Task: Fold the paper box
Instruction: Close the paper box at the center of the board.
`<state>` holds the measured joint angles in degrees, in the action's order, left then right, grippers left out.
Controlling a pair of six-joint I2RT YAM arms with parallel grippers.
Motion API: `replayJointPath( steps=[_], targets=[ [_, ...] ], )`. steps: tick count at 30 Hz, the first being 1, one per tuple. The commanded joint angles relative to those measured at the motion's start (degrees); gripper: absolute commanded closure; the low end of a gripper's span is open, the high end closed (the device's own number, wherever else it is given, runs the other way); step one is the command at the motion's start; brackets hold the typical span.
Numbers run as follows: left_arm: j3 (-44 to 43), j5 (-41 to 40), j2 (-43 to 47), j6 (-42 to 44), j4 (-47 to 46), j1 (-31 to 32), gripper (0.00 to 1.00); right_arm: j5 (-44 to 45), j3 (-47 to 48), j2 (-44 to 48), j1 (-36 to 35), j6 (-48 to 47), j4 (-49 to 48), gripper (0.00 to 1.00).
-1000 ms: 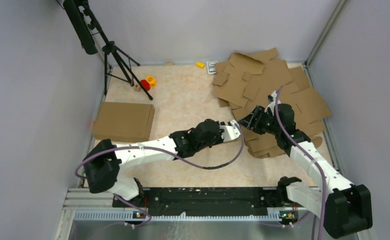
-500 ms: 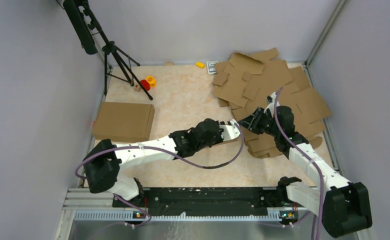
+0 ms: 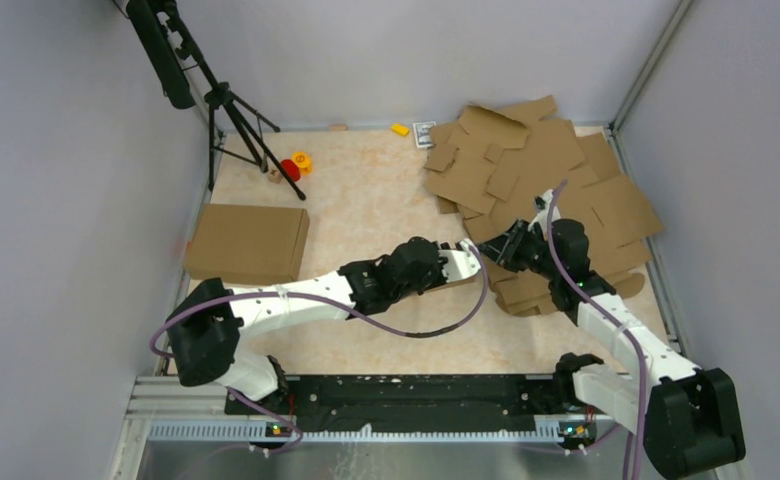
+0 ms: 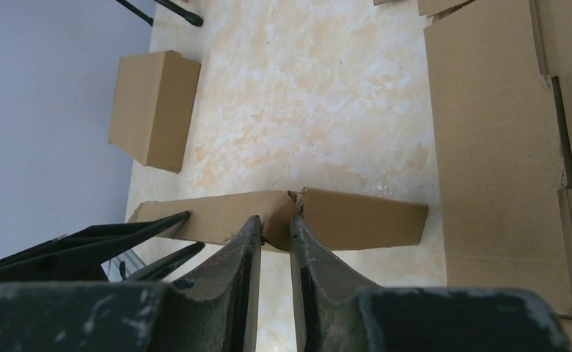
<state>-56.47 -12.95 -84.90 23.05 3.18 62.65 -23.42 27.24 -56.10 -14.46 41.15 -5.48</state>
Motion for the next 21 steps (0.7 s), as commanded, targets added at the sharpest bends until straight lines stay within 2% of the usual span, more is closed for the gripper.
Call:
replayJointPath(
  steps=[1, 12, 16, 21],
  targets=[
    [-1.2, 1.7, -0.9, -1.4, 2.9, 0.0, 0.74, 3.7, -3.5, -1.3, 0.8, -2.8, 5.9, 0.82],
    [-1.2, 2.1, -0.6, -1.6, 3.0, 0.0, 0.73, 4.0, -7.5, -1.3, 0.8, -3.0, 2.8, 0.81],
    [-1.3, 2.4, -0.6, -1.5, 3.0, 0.0, 0.73, 5.2, -4.5, 0.3, 0.7, -5.6, 7.0, 0.65],
    [-1.1, 2.7, 0.0, -1.7, 3.1, 0.0, 0.72, 10.7, 5.2, 2.5, 0.8, -11.4, 16.8, 0.42]
  ],
)
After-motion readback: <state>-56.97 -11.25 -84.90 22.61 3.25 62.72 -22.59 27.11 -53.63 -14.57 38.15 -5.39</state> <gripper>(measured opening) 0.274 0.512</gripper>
